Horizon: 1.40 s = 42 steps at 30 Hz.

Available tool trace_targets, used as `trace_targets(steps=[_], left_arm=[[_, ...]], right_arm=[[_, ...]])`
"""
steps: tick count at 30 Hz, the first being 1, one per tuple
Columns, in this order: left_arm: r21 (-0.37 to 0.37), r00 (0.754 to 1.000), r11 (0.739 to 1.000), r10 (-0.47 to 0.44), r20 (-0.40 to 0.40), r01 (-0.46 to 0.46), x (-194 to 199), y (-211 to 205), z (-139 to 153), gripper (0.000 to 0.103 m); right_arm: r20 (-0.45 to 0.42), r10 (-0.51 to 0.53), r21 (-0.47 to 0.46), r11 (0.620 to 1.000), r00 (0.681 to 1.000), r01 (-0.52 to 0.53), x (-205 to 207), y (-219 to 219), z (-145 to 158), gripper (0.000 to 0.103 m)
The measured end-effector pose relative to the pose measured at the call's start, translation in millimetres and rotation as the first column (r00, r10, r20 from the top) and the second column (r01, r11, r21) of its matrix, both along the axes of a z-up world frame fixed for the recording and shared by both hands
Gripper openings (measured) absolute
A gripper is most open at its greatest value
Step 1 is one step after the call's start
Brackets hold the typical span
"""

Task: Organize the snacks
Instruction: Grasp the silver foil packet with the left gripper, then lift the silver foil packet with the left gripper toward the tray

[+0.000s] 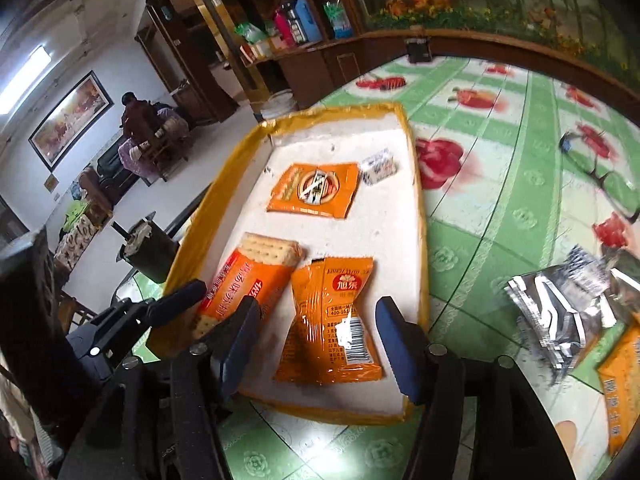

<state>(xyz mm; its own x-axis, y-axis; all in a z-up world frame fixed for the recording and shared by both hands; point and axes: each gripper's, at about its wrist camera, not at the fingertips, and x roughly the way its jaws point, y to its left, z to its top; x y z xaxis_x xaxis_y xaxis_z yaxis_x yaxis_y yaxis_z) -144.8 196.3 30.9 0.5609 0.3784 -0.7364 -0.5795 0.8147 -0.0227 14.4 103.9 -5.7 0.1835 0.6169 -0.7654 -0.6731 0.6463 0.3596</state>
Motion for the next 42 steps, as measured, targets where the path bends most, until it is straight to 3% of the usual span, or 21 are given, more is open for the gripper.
trace_targets(steps=[2,9,13,18,21,24,27,34,36,37,39,42], left_arm=[[-0.004,1.0,1.0,-0.005,0.025,0.005,-4.5,-1.9,2.7,0.063],[0.054,0.996,0.998,-0.05,0.08,0.046,-12.8,-20.9,27.8,0.066],[0.073,0.985,0.989,-0.137,0.107,0.13,-6.2,-43.2,43.7,0.071],[0.063,0.944,0.95,-0.312,0.108,0.307,23.3,-80.9,47.2,0.083],[0.051,0.903,0.908,-0.418,0.1,0.415,52.9,-103.1,46.7,0.089],[0.056,0.874,0.873,-0.486,0.027,0.484,90.0,-120.3,41.3,0.092],[0.065,0.864,0.861,-0.501,-0.052,0.504,127.4,-130.3,32.6,0.092],[0.0,0.817,0.837,-0.534,-0.217,0.547,192.7,-144.5,-1.7,0.092],[0.004,0.83,0.853,-0.506,-0.234,0.521,196.1,-144.8,-12.1,0.089],[-0.002,0.839,0.86,-0.498,-0.22,0.51,195.9,-144.2,-14.0,0.08],[-0.013,0.861,0.872,-0.485,-0.152,0.489,187.0,-141.1,-10.9,0.077],[0.046,0.872,0.873,-0.479,-0.102,0.485,169.8,-147.1,0.2,0.075]], right_arm=[[0.006,-0.01,0.034,0.999,1.0,0.01,1.0,-7.7,9.2,0.065],[-0.03,-0.092,0.155,0.983,0.995,0.096,21.4,-73.5,36.1,0.065],[-0.037,-0.178,0.175,0.968,0.983,0.182,39.4,-125.8,41.3,0.065],[-0.098,-0.305,0.18,0.931,0.947,0.318,57.6,-194.0,35.1,0.068],[-0.162,-0.362,0.194,0.9,0.918,0.389,65.7,-221.6,28.3,0.069],[-0.214,-0.384,0.219,0.877,0.898,0.427,71.4,-237.4,27.6,0.07],[-0.208,-0.395,0.228,0.87,0.895,0.437,71.5,-240.2,30.5,0.072],[-0.221,-0.388,0.236,0.869,0.895,0.435,67.3,-243.2,28.0,0.073],[-0.216,-0.389,0.23,0.871,0.896,0.434,66.9,-242.7,27.5,0.073],[-0.218,-0.393,0.233,0.868,0.894,0.438,66.1,-243.3,27.4,0.074],[-0.224,-0.391,0.239,0.866,0.893,0.439,66.4,-244.7,27.6,0.074],[-0.224,-0.393,0.244,0.863,0.892,0.442,64.7,-246.4,27.9,0.074]])
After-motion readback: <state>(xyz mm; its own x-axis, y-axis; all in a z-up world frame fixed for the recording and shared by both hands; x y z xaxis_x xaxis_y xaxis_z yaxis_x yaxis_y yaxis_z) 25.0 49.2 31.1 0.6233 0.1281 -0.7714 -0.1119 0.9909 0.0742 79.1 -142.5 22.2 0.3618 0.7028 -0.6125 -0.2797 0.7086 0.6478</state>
